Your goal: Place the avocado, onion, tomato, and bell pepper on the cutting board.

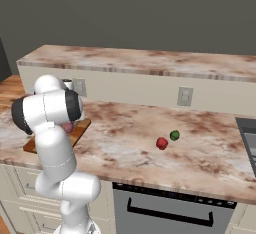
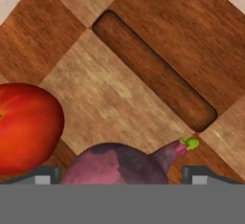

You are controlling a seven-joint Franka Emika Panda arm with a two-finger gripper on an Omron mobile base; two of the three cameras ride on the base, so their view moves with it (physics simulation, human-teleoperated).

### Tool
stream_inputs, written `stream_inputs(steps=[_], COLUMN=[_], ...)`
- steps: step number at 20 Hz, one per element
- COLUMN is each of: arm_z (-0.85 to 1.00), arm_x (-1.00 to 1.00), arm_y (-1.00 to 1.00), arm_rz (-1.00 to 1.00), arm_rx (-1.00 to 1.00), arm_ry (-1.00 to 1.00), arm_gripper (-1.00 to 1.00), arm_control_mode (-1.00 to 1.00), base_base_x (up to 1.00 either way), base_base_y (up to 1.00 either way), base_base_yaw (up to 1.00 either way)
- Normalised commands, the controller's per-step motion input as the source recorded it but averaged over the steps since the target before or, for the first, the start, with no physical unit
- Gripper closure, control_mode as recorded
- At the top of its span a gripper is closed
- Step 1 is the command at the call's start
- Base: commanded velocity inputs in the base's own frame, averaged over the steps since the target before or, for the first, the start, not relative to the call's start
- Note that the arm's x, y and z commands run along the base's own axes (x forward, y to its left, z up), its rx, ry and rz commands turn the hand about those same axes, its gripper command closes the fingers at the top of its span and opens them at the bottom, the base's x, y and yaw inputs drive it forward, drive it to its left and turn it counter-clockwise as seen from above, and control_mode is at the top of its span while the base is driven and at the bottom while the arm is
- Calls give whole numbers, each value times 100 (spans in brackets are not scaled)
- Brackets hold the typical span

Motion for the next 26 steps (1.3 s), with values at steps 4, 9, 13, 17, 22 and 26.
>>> stream_inputs(steps=[4,9,13,17,22,26], arm_z=[0,28,54,66,57,50], arm_x=[0,-10,-17,-16,-39,-80], arm_y=[0,0,0,0,-8,-32], arm_rz=[0,0,0,0,0,0], arm_rx=[0,0,0,0,0,0], arm_ry=[0,0,-1,-3,-2,-3], arm_gripper=[-100,-100,-100,-100,-100,-100], arm_control_mode=[-100,-100,-100,-100,-100,-100], base_base_x=[0,0,0,0,0,0], base_base_y=[0,0,0,0,0,0], base_base_yaw=[0,0,0,0,0,0])
